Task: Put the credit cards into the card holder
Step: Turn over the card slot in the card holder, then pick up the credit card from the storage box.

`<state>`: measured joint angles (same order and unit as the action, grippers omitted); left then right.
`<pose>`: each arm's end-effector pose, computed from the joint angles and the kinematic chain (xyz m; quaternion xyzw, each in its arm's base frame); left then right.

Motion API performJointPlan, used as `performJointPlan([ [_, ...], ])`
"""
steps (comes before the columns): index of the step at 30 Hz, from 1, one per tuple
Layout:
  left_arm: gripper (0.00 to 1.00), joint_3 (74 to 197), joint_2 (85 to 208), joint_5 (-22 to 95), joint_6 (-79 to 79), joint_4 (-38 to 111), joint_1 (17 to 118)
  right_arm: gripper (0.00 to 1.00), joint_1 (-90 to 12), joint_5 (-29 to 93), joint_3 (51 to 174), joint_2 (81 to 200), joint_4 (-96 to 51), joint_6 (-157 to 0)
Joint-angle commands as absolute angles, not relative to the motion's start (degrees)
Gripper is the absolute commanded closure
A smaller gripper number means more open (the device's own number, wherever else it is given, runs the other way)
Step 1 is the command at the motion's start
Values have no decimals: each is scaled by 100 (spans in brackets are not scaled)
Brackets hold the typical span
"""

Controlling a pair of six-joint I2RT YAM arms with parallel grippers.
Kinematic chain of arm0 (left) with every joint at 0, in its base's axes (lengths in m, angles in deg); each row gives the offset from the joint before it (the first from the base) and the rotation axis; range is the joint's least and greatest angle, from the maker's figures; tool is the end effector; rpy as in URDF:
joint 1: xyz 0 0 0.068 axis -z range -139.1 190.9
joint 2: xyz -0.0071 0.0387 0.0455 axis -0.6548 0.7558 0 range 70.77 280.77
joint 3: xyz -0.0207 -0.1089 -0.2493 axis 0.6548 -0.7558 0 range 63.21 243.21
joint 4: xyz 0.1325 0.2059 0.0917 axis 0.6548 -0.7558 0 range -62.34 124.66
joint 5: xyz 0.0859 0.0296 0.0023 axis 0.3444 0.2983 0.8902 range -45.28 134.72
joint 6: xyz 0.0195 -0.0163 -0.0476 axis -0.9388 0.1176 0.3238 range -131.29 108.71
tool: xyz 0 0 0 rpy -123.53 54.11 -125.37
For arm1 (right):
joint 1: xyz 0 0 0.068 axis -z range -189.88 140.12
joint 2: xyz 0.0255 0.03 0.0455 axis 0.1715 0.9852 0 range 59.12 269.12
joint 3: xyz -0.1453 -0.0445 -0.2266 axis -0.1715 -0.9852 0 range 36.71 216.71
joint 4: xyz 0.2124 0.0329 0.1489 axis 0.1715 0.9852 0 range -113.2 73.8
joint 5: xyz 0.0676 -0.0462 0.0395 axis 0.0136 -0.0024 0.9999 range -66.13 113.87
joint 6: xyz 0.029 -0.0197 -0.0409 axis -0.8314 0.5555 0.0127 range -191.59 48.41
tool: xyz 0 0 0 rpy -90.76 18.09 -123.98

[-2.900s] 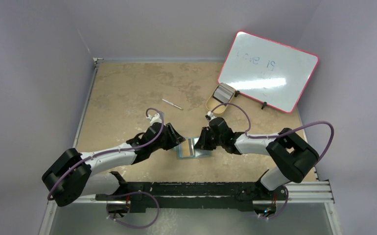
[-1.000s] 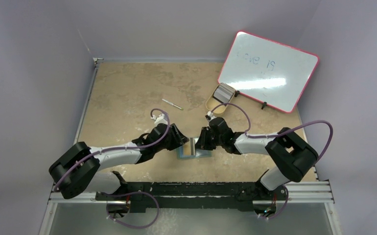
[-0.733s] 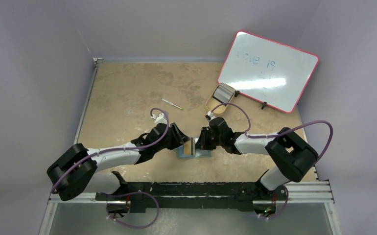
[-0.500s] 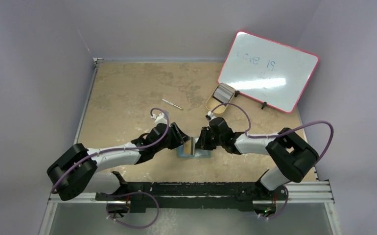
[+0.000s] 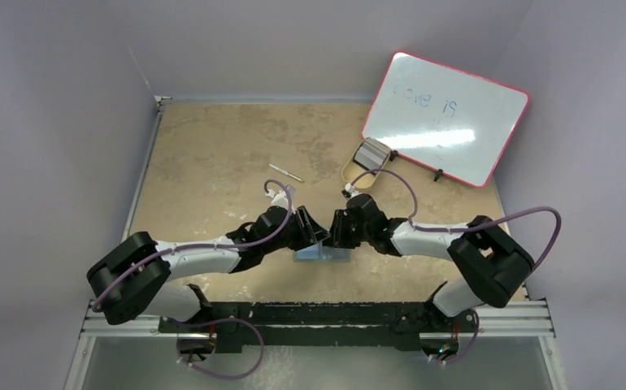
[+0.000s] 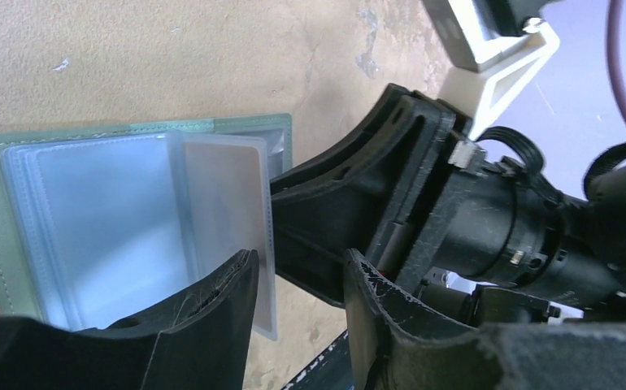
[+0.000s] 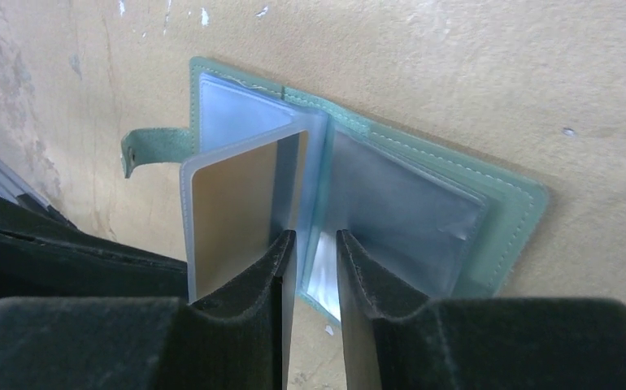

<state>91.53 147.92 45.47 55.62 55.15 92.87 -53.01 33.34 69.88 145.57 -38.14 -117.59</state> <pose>0.1632 -0.2077 0.1739 -0.1150 0.8510 -0.4384 0.2654 0.2031 0.1984 0.1489 -0.0135 0.8977 0.3576 0.2572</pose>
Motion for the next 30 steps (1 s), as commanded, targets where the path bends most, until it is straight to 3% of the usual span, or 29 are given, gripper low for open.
performJointPlan([
  [1,58,9415,14919,4492,5520,5842,9329,72,-5321,2873,7006,14140,-3392,-11666],
  [13,58,9717,15421,4472,5285,5772,9337,71,-5226,2344,6922,13051,-2630,-11581],
  [20,58,9697,15370,4642,5181,5549,9337,66,-4215,2194,7287,12545,-2020,-10511],
  [30,55,9829,14509,5660,4757,3975,9317,49,-3770,1119,9275,13803,-1659,-8027],
])
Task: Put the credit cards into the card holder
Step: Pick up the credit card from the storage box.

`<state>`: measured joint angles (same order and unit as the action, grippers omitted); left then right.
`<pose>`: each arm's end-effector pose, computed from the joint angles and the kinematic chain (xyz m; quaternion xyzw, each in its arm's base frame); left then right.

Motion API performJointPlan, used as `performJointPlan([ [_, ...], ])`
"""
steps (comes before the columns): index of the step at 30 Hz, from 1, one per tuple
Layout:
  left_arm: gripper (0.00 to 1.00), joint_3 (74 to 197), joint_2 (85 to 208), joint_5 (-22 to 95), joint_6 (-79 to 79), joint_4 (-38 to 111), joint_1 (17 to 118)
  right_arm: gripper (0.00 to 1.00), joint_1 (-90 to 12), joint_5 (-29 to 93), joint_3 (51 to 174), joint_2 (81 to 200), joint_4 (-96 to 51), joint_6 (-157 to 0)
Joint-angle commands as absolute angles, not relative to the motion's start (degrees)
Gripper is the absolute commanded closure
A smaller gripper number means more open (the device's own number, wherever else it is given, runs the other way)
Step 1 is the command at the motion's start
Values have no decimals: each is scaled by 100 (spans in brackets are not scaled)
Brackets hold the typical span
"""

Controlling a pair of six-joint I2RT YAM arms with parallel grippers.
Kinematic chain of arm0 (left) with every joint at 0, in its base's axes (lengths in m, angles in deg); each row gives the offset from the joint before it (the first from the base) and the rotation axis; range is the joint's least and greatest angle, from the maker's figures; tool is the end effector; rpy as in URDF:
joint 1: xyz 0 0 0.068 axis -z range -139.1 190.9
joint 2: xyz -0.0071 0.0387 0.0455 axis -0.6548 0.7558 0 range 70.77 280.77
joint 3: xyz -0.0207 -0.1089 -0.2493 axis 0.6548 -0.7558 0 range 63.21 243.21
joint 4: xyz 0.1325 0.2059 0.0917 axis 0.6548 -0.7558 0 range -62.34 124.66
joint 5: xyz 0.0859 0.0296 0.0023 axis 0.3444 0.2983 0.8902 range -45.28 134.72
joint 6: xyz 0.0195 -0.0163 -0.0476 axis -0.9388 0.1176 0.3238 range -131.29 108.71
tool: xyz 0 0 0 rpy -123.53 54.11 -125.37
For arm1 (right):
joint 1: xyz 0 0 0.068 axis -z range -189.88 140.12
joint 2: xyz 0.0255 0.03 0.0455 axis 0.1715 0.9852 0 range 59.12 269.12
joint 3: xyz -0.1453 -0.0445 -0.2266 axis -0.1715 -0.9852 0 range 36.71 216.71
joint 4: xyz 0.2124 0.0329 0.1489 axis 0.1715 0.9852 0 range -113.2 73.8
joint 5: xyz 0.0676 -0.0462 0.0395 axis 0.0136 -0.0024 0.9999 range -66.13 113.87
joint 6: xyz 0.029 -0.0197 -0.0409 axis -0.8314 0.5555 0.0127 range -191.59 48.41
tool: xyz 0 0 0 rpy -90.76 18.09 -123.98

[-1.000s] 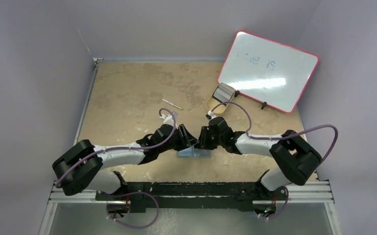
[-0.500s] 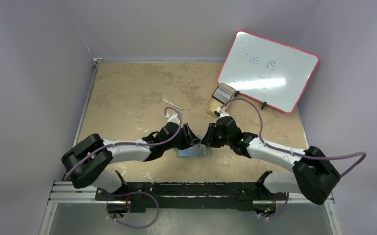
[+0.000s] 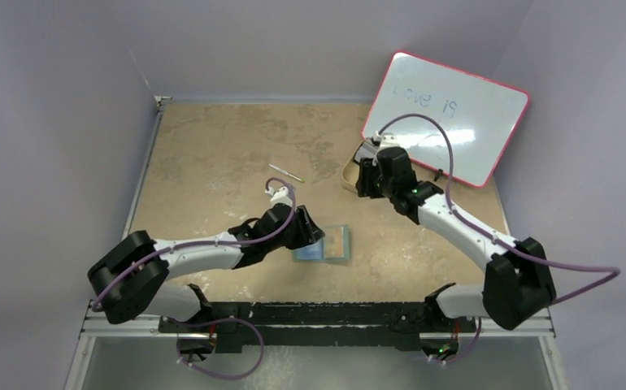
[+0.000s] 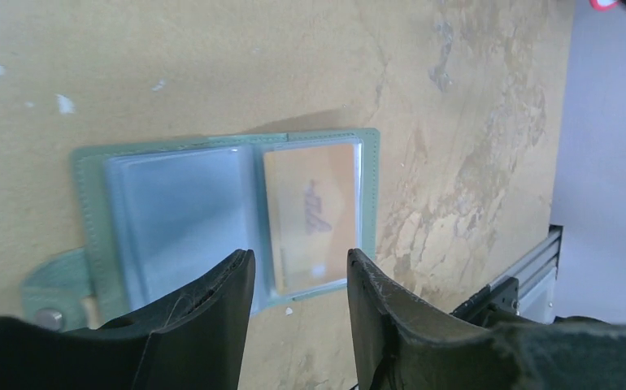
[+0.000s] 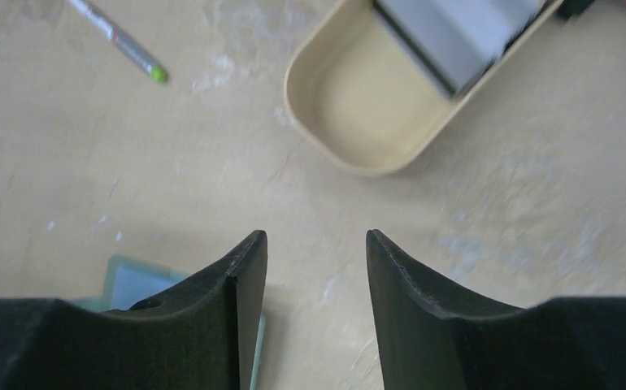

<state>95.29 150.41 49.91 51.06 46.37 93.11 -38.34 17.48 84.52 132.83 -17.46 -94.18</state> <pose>0.1686 -0.2119 0.1687 -0.0992 0.8842 -0.3607 0.2797 0.2530 0.1327 0.2566 -0.0175 0.8720 0.1658 0.4603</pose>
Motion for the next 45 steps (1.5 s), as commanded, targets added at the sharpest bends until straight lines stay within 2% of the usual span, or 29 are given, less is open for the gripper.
performJointPlan([
  [1,55,9891,14412,5841,4727,3720,9320,47,-3755,975,9498,13983,-1664,-7832],
  [4,54,10099,14154,6233,4519,2920,9312,38,-3656,674,10093,14611,-1615,-7256],
  [12,52,10100,13593,6574,4408,2166,9301,35,-3332,235,11128,15811,-1610,-5978],
  [18,49,10004,13238,6577,4412,1958,9297,37,-3190,180,11464,16353,-1576,-5473],
  [26,48,9943,12976,6614,4400,1652,9300,38,-3181,688,11673,16733,-1584,-5599],
  [35,48,9837,12972,6541,4423,1692,9298,39,-3184,427,11705,17030,-1678,-5537],
  [45,48,9833,13108,6529,4426,1767,9302,53,-3182,-25,11792,16924,-1643,-5578],
])
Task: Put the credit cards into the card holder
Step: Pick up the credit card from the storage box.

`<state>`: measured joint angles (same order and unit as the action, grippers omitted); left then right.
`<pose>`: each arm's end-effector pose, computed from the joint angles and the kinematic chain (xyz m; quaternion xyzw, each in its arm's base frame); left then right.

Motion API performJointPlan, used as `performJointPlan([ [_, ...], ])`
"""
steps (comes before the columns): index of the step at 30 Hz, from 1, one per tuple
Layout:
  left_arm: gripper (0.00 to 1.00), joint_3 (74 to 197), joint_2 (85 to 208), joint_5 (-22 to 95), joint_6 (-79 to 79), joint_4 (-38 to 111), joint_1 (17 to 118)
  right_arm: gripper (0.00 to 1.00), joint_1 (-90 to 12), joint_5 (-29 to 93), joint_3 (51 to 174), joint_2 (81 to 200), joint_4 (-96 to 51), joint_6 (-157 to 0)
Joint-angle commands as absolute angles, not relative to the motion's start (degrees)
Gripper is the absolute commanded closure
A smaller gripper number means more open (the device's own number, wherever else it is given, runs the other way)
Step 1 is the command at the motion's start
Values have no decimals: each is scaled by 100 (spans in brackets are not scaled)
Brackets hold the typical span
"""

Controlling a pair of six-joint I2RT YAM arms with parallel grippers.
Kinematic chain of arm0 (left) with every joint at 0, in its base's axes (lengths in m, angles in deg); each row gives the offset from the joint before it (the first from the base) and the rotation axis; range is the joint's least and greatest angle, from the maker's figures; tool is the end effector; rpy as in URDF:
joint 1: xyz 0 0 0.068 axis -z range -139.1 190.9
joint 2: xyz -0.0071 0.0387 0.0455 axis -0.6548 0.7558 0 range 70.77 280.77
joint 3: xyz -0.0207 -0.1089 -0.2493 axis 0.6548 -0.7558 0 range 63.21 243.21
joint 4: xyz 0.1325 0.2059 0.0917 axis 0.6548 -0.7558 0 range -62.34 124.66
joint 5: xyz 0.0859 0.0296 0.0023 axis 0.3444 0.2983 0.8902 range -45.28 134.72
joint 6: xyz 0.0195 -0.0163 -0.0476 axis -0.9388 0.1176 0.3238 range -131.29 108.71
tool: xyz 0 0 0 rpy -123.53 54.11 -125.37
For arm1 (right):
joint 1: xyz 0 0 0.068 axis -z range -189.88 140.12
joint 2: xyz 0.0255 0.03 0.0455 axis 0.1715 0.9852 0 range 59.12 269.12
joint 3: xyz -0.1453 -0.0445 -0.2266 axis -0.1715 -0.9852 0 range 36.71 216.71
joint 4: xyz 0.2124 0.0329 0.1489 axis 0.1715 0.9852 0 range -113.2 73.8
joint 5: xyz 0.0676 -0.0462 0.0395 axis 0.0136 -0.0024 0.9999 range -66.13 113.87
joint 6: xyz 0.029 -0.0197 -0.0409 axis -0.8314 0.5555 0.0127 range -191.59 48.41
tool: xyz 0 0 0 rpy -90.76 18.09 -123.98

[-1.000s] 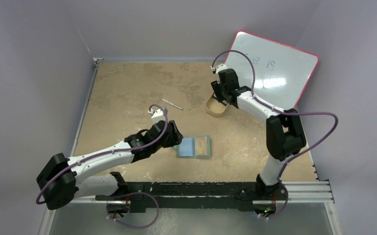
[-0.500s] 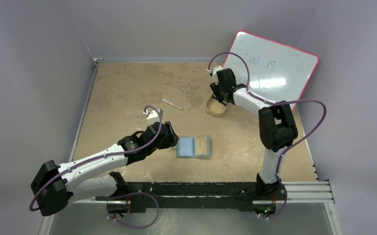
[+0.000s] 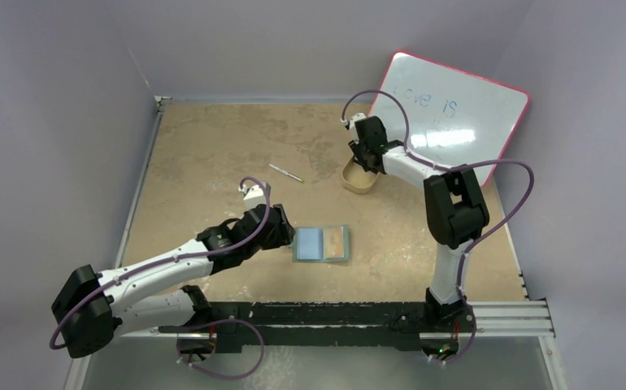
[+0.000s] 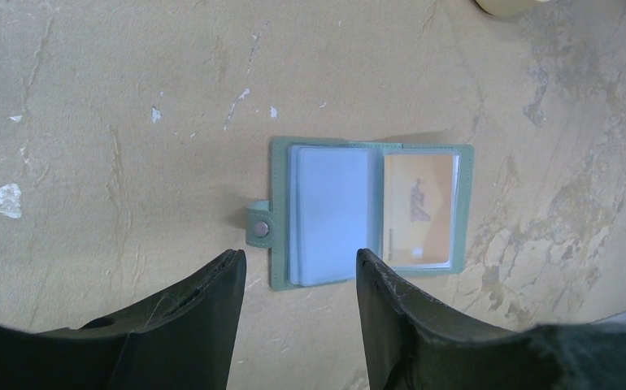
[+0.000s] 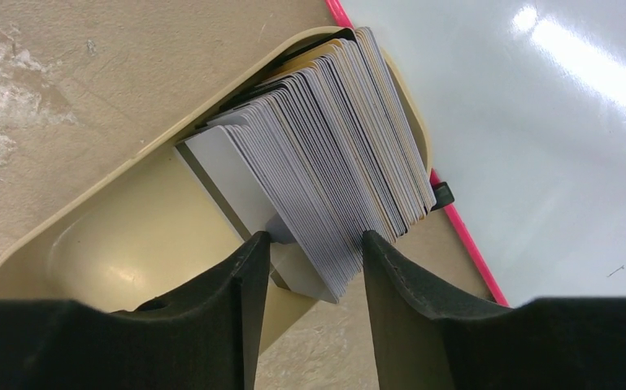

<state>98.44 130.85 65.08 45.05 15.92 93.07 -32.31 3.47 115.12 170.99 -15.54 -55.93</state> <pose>0.1409 -0.1610 0.2197 -0.1026 0.9015 -0.2198 0.3584 0.4084 0.1552 0.2030 -0.2231 0.8709 -0.1369 0.4160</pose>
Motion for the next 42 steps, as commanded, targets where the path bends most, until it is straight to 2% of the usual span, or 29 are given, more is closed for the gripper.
performJointPlan([
  [1,48,9829,13122,6517,4421,1782,9301,54,-3185,-27,11792,16894,-1652,-5589],
  [15,49,9731,13194,6417,4470,1888,9302,68,-3187,-39,11905,16790,-1489,-5680],
  [34,48,9646,13293,6236,4487,2100,9304,81,-3192,60,12039,16475,-1120,-5848],
  [42,49,9631,13385,6273,4569,2038,9303,100,-3229,703,12219,16236,-516,-6239],
])
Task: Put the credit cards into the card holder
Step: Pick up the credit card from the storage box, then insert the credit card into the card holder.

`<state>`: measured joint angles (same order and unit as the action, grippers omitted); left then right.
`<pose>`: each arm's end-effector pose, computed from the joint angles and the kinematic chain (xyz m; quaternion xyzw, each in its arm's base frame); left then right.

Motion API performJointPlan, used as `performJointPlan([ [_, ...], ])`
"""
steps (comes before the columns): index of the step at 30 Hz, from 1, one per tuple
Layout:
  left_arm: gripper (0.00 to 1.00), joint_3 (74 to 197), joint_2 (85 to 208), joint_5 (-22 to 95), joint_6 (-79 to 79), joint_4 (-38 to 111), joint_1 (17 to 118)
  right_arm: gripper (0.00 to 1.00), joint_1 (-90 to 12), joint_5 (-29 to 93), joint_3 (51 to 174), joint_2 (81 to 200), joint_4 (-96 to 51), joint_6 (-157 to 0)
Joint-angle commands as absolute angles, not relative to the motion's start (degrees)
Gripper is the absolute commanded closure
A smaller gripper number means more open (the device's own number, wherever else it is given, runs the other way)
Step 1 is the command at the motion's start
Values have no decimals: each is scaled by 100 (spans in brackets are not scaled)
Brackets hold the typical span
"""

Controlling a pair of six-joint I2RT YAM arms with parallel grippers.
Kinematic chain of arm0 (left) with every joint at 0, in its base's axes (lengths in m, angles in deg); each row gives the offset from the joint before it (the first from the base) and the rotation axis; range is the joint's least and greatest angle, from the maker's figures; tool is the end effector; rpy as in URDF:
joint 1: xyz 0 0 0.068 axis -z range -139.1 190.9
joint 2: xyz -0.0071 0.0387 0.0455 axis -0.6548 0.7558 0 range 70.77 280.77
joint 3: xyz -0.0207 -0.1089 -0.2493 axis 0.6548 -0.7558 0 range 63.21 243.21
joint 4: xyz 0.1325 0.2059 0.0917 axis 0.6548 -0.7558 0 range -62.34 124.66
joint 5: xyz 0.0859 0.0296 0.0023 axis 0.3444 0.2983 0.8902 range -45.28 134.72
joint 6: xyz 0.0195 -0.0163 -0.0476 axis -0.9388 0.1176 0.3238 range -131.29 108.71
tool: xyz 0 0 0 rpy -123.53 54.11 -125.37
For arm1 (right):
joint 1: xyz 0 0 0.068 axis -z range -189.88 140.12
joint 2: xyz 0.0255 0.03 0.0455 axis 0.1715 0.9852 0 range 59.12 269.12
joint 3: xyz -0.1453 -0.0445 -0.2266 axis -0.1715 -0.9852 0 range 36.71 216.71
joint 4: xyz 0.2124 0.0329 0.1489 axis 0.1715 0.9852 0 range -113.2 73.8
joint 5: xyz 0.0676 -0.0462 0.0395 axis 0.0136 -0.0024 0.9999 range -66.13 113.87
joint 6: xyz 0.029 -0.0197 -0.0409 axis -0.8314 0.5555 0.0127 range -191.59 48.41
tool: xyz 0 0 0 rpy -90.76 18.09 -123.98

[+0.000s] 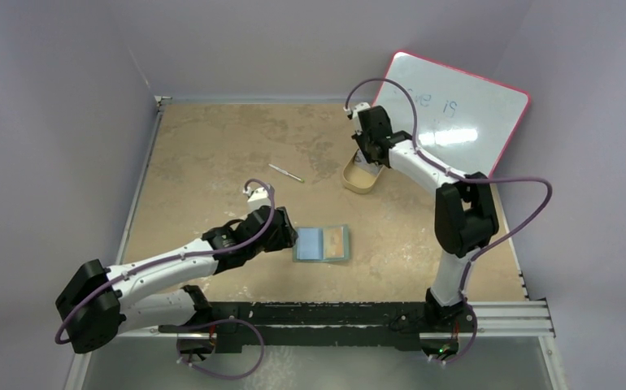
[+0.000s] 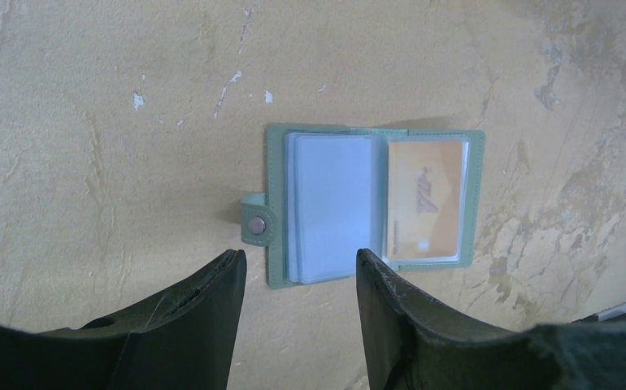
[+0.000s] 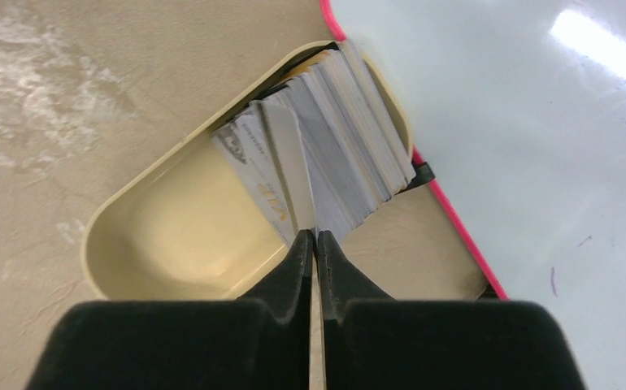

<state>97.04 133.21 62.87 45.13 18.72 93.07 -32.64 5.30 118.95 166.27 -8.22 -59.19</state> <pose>0.1428 -0.1656 0.2072 -0.0947 0.9079 -0.2248 0.3408 0.3990 0.1552 0.2480 -0.2049 0.8729 -0.1078 0.4294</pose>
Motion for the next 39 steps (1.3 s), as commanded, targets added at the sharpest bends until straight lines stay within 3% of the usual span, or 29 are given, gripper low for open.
performJointPlan([
  [1,49,9630,13395,6274,4577,2022,9302,100,-3247,790,12247,16161,-404,-6358],
  [9,49,9608,13508,6308,4663,1955,9295,100,-3264,1902,11819,15369,-91,-7807],
  [17,49,9532,13647,6188,4713,2145,9289,100,-3526,3511,10208,13974,-1042,-9447],
  [28,50,9523,14054,6469,4604,2334,9285,100,-4585,3805,8097,13018,-2781,-11539],
  [39,54,9450,14687,6571,4535,2602,9280,100,-4700,4002,7171,13109,-3497,-12210],
])
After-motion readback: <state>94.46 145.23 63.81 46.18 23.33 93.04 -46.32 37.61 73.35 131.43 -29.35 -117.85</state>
